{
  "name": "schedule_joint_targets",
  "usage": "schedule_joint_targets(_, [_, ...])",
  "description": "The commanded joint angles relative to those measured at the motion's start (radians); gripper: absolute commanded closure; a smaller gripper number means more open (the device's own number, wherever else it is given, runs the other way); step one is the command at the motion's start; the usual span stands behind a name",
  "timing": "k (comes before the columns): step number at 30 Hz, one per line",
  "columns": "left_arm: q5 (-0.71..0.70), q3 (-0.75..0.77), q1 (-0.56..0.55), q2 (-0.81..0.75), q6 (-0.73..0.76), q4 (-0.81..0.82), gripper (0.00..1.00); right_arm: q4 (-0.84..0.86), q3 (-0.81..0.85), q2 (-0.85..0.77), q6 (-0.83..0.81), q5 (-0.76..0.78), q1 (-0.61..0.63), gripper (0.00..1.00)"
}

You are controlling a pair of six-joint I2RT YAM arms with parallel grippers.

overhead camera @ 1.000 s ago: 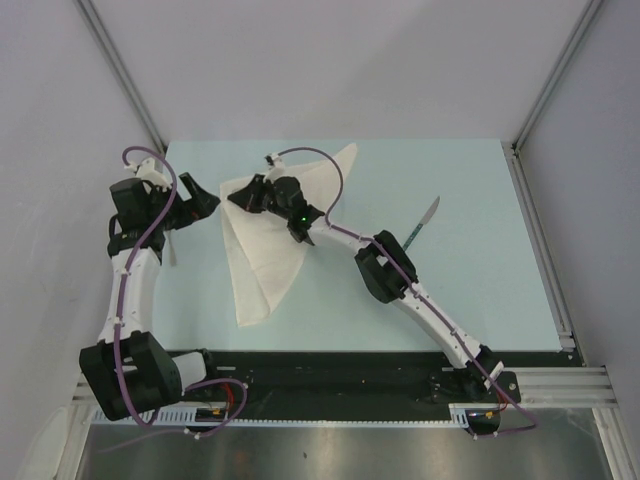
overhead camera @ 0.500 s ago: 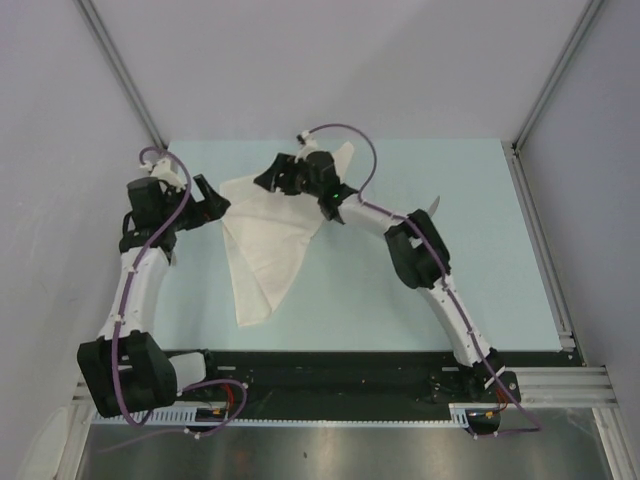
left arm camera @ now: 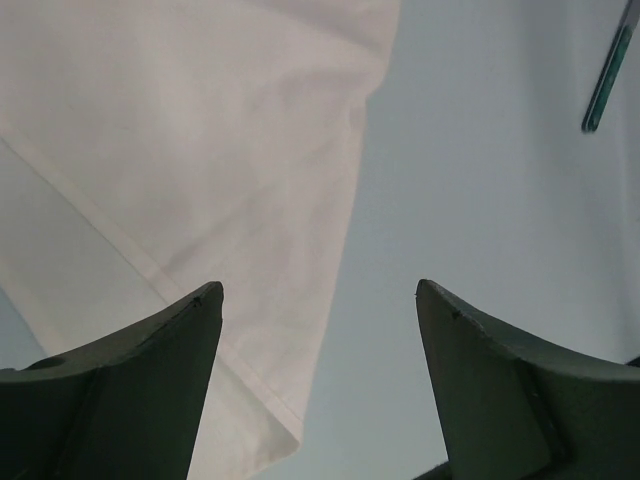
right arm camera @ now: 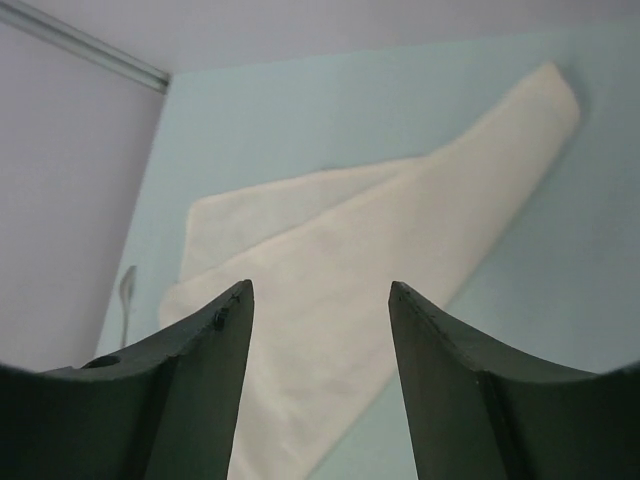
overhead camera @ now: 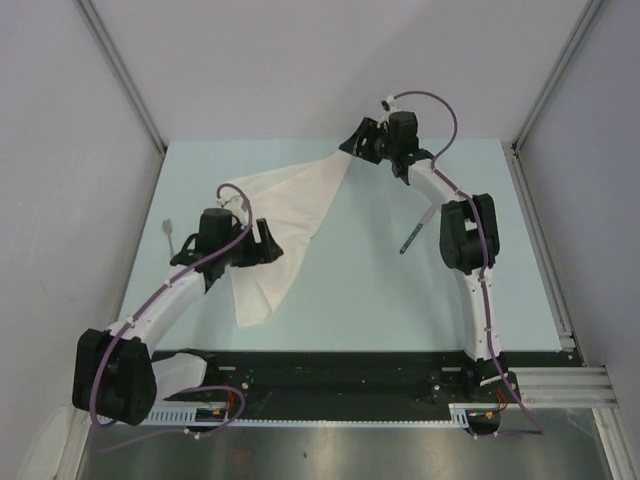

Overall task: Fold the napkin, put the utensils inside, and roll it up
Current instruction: Fold the napkin

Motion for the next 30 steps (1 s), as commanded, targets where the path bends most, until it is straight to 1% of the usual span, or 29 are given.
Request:
schedule_joint_targets(1, [-0.06,-0.083,-0.107,-0.056,-0.052,-0.018,0.2,-0.088,0.065,0.138,-0.006,-0.069,-0.011,0.39])
schedule_joint_targets(2, [-0.063,-0.097,-0.139,-0.066,-0.058,-0.024,0.23,-0.085,0.096,0.176,0.0,-0.074,-0.012,0.4])
schedule_joint_targets(4, [-0.077,-0.126,-0.165,-0.076,-0.075,-0.048,0.24,-0.077,0.127,0.21,0.017,-0.076,-0.015,0.41])
schedule_joint_targets(5, [-0.107,-0.132,-0.185,-0.082,-0.079,-0.064,0.25,-0.076,0.15,0.227,0.022,-0.076,-0.017,0.41])
schedule_joint_targets(10, [-0.171,-0.169,-0.201,-0.138,-0.099,-0.138,0.28,-0.082,0.167,0.282,0.048,-0.028,-0.015,0.43])
schedule_joint_targets(14, [-0.125,-0.201,-0.205,-0.165,-0.13,-0.153,0.28,-0.111,0.164,0.297,0.06,0.044,-0.018,0.44])
schedule_joint_targets(17, [-0.094,-0.227,-0.218,-0.168,-0.144,-0.159,0.27,-0.123,0.165,0.317,0.083,0.061,-0.028,0.45])
schedule_joint_targets(22, [-0.036,-0.272,-0.224,-0.166,-0.176,-0.112,0.28,-0.114,0.191,0.357,0.114,0.05,-0.035,0.47])
schedule_joint_targets(26, [-0.02,-0.301,-0.225,-0.145,-0.187,-0.076,0.28,-0.119,0.24,0.4,0.134,0.041,-0.035,0.47])
schedule_joint_targets(29, [-0.019,-0.315,-0.225,-0.119,-0.187,-0.053,0.31,-0.123,0.277,0.431,0.154,0.035,-0.037,0.49])
schedule_joint_targets(30, [-0.022,-0.319,-0.227,-0.114,-0.187,-0.046,0.35,-0.122,0.282,0.44,0.169,0.032,-0.037,0.5])
